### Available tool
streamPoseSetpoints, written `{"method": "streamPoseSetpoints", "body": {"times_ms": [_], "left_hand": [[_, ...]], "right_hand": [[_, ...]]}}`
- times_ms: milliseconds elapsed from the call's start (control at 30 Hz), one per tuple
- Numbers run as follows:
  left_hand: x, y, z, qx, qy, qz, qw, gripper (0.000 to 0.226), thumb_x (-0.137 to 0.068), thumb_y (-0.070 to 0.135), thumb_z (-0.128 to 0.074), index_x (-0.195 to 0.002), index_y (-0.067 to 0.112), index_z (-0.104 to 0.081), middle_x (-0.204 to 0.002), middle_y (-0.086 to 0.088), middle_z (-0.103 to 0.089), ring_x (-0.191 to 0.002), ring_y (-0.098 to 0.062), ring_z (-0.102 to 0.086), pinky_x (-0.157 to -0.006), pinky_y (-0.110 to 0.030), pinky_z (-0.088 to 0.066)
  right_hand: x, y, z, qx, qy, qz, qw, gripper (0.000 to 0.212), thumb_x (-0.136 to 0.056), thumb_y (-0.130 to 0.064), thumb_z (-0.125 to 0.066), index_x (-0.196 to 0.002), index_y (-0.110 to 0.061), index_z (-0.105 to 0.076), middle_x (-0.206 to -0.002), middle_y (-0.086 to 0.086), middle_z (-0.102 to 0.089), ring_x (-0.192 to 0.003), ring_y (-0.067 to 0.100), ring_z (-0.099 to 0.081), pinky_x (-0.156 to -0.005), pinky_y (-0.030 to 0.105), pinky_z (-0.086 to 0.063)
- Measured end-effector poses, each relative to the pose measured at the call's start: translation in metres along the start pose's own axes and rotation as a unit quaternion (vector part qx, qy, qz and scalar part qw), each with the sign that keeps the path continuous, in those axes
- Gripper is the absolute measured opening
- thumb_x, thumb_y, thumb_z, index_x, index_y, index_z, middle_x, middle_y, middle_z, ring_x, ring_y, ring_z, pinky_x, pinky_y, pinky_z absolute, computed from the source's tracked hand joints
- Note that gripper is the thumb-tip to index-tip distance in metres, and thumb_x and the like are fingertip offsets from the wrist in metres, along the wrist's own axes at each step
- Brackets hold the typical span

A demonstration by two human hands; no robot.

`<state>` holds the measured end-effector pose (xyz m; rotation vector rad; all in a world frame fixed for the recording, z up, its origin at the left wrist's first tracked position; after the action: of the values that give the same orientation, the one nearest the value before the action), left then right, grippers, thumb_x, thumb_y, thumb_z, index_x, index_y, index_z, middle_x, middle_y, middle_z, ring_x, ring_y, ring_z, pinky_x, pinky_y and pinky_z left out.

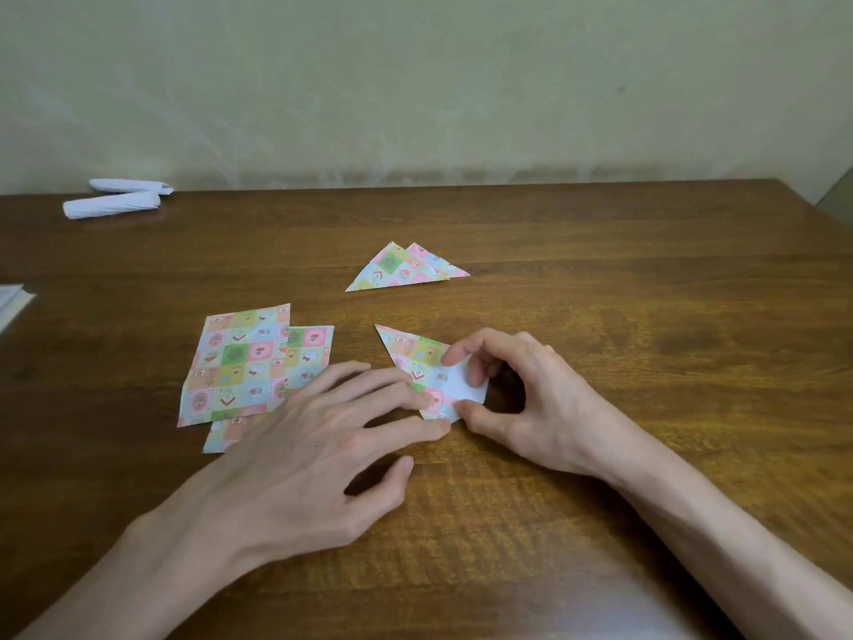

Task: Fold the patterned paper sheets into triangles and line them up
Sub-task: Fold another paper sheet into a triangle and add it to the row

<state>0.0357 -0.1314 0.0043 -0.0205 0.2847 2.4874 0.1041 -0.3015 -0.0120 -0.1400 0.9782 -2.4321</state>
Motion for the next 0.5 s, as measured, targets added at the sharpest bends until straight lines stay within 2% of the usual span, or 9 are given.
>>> {"method": "streamPoseSetpoints", "body": {"times_ms": [167,300,500], "left_hand": [[-0.0004,-0.0016,-0.0021,0.007,-0.006,0.008,1.0,0.043,-0.101,0.046,-0.048,-0.144,0.046,-0.051,-0.141,0.029,-0.047,-0.141,0.003,-0.034,-0.119,-0.023,-0.021],[0.0005,-0.0025,-0.0037,0.008,0.001,0.007,1.0,0.042,-0.104,0.044,-0.044,-0.145,0.047,-0.05,-0.143,0.029,-0.045,-0.143,0.002,-0.032,-0.119,-0.027,-0.027],[-0.0012,-0.0034,-0.0036,0.012,0.005,0.007,1.0,0.04,-0.106,0.049,-0.04,-0.143,0.048,-0.053,-0.143,0.029,-0.046,-0.144,0.003,-0.031,-0.118,-0.029,-0.031]], "right_hand": [[-0.0001,0.0003,0.0,-0.008,-0.002,-0.005,1.0,0.04,-0.084,-0.029,-0.079,-0.116,-0.042,-0.059,-0.099,-0.015,-0.06,-0.104,0.006,-0.052,-0.101,0.029,-0.036],[0.0001,-0.0009,0.0022,-0.032,-0.012,0.005,0.999,0.042,-0.086,-0.024,-0.077,-0.12,-0.039,-0.058,-0.1,-0.015,-0.06,-0.105,0.01,-0.053,-0.103,0.039,-0.04],[0.0012,-0.0007,0.002,-0.027,-0.022,-0.002,0.999,0.044,-0.088,-0.018,-0.076,-0.122,-0.04,-0.057,-0.103,-0.016,-0.06,-0.107,0.009,-0.051,-0.106,0.038,-0.037]]}}
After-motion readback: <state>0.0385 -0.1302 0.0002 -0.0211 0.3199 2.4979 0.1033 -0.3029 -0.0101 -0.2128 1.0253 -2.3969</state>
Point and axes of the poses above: each hand's wrist, its own x-axis away from the middle knuckle, its own z-axis out of the back of the hand, y = z × x, the point moved 7 cm from there along -x, towards the middle knuckle
